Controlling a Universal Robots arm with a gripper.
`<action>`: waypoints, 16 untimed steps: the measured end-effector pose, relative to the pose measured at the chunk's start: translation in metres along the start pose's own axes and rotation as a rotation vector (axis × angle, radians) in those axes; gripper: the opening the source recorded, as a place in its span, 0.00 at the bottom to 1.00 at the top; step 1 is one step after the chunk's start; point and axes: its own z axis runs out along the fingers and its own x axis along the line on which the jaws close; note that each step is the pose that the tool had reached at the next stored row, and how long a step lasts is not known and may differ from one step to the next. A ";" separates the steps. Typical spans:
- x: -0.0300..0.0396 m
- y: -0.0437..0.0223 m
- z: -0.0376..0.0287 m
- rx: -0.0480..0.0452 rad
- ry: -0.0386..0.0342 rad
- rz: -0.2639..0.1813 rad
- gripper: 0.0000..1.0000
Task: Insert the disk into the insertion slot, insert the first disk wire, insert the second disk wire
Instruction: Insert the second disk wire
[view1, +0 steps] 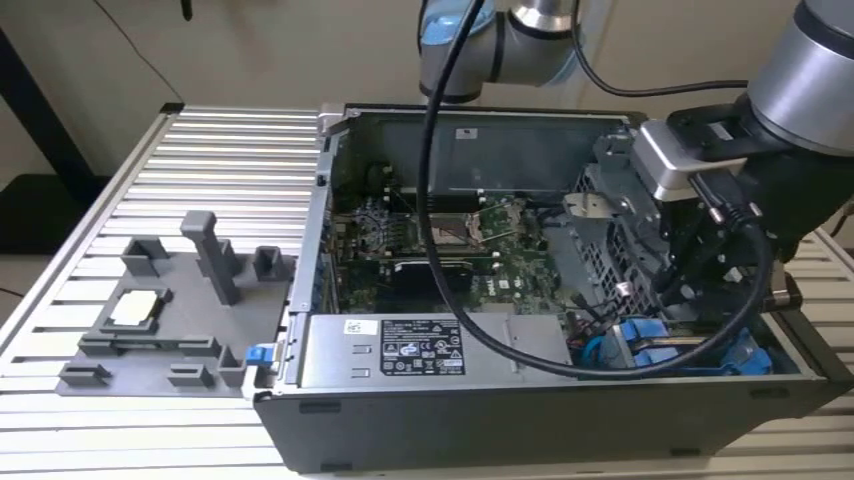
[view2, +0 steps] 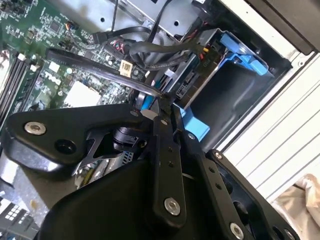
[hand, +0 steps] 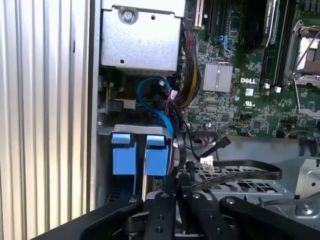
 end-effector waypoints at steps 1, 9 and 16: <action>0.0011 -0.0018 0.0001 -0.0071 -0.0005 0.001 0.16; 0.0129 -0.0146 0.0001 -0.0469 -0.0030 0.005 0.16; 0.0212 -0.0199 0.0010 -0.0561 -0.0207 0.007 0.16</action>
